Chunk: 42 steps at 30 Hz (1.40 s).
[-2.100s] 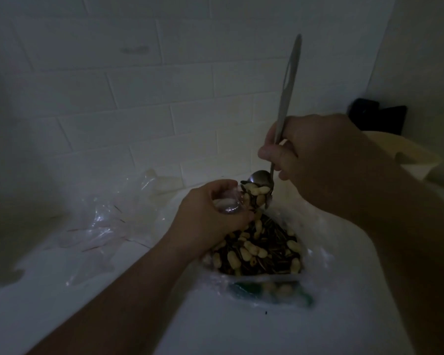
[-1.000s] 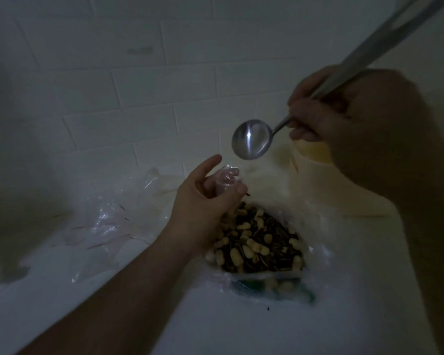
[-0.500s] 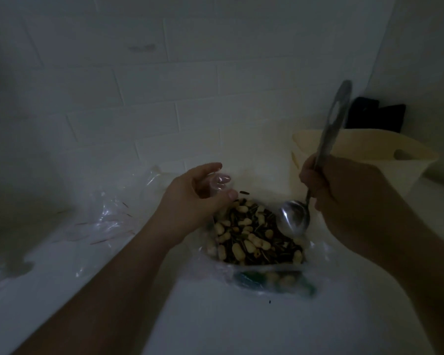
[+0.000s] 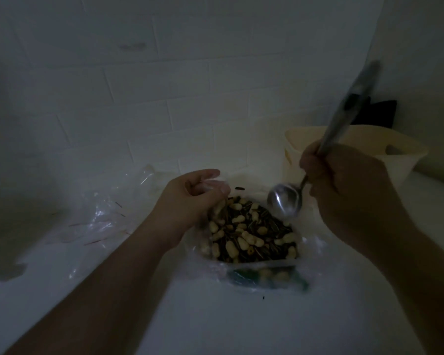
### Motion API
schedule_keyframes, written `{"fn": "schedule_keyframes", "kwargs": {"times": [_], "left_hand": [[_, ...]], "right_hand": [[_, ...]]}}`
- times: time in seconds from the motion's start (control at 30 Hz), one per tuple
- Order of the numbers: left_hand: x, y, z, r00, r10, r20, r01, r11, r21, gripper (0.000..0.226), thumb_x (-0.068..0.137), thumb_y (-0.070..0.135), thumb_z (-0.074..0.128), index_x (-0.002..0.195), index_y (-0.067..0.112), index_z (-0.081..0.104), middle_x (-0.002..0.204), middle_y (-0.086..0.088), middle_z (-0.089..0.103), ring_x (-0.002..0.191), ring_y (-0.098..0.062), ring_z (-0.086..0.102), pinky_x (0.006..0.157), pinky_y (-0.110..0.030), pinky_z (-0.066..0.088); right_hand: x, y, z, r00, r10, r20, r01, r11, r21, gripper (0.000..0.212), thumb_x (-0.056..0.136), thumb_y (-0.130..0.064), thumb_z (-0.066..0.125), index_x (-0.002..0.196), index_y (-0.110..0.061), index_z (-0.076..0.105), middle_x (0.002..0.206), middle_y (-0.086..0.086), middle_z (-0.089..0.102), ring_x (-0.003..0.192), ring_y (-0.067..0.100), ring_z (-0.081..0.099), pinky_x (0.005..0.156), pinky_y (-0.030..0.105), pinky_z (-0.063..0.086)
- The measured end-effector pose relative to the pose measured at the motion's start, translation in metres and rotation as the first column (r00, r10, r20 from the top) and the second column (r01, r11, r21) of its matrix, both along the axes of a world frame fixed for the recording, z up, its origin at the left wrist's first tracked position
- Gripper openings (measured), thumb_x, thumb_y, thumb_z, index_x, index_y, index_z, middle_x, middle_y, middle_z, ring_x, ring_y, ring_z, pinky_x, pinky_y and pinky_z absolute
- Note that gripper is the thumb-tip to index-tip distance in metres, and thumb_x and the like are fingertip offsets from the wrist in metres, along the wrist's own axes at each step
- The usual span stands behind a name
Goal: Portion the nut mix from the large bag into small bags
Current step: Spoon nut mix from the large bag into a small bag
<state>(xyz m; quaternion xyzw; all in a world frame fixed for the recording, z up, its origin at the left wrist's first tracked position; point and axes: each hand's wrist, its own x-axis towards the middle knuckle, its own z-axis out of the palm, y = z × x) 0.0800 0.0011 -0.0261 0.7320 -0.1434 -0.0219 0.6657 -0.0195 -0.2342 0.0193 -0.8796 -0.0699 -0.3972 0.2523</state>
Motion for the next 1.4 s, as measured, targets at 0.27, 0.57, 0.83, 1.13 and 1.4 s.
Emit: {"fn": "schedule_keyframes", "kwargs": {"times": [0.27,0.57,0.83,1.13,1.4], "left_hand": [[-0.002,-0.001,0.001,1.0,-0.008,-0.009,0.008,1.0,-0.007,0.041,0.087,0.022,0.082,0.126,0.019,0.072,0.1,-0.007,0.08,0.084,-0.003,0.074,0.064,-0.009,0.049],[-0.004,-0.001,0.001,1.0,-0.007,0.004,0.007,1.0,-0.018,0.04,0.088,0.02,0.081,0.126,0.018,0.072,0.098,-0.013,0.078,0.087,-0.005,0.074,0.067,-0.011,0.05],[-0.005,-0.001,0.002,1.0,-0.013,-0.002,0.013,0.999,-0.045,0.038,0.087,0.019,0.081,0.124,0.02,0.071,0.102,-0.007,0.08,0.092,-0.01,0.075,0.073,-0.017,0.054],[-0.002,0.002,0.0,0.999,-0.05,0.009,0.051,0.998,-0.044,0.047,0.086,0.015,0.082,0.131,0.019,0.068,0.099,-0.006,0.08,0.102,-0.017,0.076,0.09,-0.022,0.056],[-0.001,0.0,-0.003,0.999,-0.046,0.02,0.047,0.998,-0.04,0.051,0.087,0.016,0.082,0.135,0.016,0.065,0.102,-0.015,0.078,0.1,-0.014,0.075,0.084,-0.015,0.054]], "right_hand": [[0.024,0.013,-0.027,0.999,0.048,0.026,-0.054,0.949,0.312,0.017,0.105,-0.035,0.05,0.107,-0.04,0.066,0.087,-0.013,0.074,0.081,0.003,0.073,0.08,0.033,0.06],[0.035,0.025,-0.035,0.987,0.13,-0.098,-0.097,0.953,0.286,0.022,0.106,-0.025,0.055,0.107,-0.04,0.071,0.091,-0.03,0.069,0.086,-0.002,0.07,0.079,0.012,0.052],[0.028,0.024,-0.029,0.987,0.13,-0.093,-0.098,0.952,0.292,0.02,0.105,-0.025,0.055,0.109,-0.031,0.074,0.091,-0.01,0.075,0.082,0.001,0.07,0.075,0.018,0.054],[0.009,0.003,-0.014,0.995,0.102,-0.008,-0.097,0.967,0.235,0.02,0.104,-0.036,0.047,0.091,-0.042,0.061,0.077,-0.011,0.071,0.072,0.003,0.07,0.066,0.011,0.049],[-0.016,0.003,0.014,0.972,-0.053,-0.227,0.055,0.998,0.003,0.046,0.092,-0.064,0.025,0.083,-0.03,0.054,0.065,-0.006,0.064,0.057,0.003,0.058,0.057,0.009,0.039]]}}
